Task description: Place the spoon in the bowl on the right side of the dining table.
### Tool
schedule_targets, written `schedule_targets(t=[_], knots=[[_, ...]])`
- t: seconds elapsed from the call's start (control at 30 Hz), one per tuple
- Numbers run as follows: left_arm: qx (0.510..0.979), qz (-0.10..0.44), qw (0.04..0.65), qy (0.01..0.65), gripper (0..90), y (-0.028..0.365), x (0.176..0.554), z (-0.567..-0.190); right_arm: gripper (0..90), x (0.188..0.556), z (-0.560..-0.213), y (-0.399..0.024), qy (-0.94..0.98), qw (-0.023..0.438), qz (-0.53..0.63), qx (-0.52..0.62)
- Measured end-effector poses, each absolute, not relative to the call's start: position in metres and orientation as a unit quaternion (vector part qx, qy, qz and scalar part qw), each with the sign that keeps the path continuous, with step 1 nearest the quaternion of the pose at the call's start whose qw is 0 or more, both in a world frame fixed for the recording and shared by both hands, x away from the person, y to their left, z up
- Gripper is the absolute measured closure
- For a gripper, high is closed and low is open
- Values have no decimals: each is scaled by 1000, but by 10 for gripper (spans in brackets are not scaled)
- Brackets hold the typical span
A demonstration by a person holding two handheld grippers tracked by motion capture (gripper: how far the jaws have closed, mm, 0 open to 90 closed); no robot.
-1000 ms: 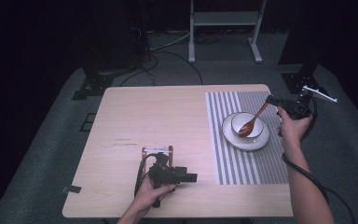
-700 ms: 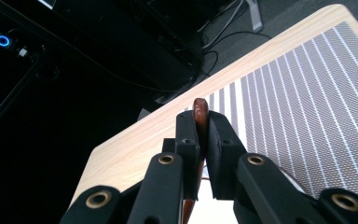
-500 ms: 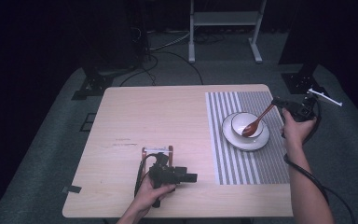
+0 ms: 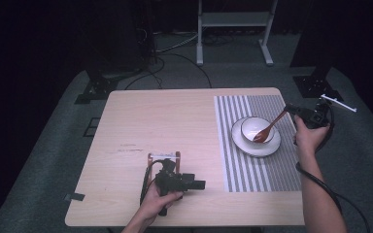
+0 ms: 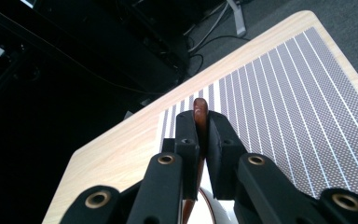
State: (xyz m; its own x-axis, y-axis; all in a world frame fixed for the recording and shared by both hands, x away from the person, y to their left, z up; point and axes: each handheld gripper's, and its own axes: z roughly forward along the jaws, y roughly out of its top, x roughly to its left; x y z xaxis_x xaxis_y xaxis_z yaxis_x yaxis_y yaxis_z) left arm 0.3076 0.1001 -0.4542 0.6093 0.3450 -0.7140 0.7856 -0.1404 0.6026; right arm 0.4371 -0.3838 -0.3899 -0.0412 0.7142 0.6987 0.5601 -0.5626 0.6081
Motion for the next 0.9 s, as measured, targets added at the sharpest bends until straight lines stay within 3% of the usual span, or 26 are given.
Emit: schedule_targets(t=[0.9], knots=[[724,-212,526,392,79,101,309,-454,606,430,-416,-386,494,33,543,678]])
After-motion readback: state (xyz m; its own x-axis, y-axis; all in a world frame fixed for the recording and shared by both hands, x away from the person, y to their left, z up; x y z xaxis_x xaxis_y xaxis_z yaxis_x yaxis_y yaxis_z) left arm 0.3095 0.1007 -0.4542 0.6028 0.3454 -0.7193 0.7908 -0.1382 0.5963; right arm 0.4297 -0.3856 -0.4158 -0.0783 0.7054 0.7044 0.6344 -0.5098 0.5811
